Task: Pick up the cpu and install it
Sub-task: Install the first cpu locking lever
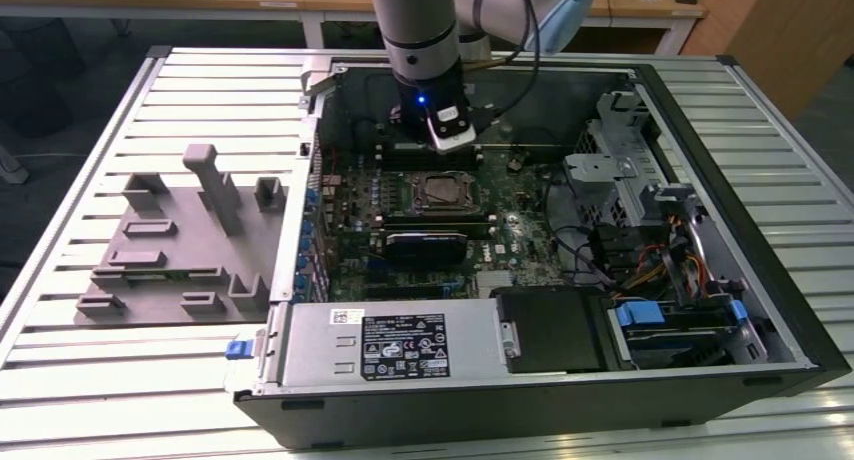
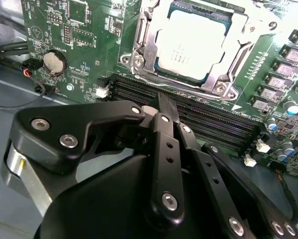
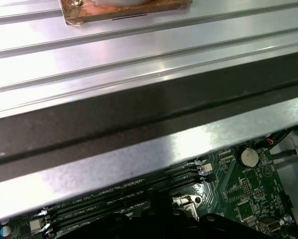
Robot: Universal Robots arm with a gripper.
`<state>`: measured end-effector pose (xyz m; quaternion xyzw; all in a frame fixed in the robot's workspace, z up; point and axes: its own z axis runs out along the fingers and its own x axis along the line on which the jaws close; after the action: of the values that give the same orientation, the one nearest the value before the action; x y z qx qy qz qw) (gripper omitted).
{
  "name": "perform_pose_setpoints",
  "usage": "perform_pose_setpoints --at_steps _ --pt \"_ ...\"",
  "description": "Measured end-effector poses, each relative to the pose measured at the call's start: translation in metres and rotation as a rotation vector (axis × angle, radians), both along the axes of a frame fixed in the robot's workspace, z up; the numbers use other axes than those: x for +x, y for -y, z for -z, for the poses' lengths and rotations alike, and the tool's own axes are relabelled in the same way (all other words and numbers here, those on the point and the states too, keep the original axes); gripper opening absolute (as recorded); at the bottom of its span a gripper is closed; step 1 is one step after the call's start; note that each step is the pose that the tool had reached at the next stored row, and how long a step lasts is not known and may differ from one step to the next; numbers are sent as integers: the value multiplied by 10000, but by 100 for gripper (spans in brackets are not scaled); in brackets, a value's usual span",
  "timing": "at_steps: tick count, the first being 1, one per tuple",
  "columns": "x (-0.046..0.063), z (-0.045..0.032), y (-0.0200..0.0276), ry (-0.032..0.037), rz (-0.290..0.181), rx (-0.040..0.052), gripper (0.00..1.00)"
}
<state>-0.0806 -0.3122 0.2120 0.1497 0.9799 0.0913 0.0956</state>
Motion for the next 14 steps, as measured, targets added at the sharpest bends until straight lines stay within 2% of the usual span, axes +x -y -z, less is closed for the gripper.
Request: perform_pose_setpoints --at_steps 2,5,8,10,14 --pt "1 0 0 -4 1 -67 11" --pt "5 2 0 -13 4 -321 11" --pt "30 4 0 -102 13 -539 11" --pt "49 4 0 -192 22 -669 11" --pt "86 4 0 -506 29 -935 11"
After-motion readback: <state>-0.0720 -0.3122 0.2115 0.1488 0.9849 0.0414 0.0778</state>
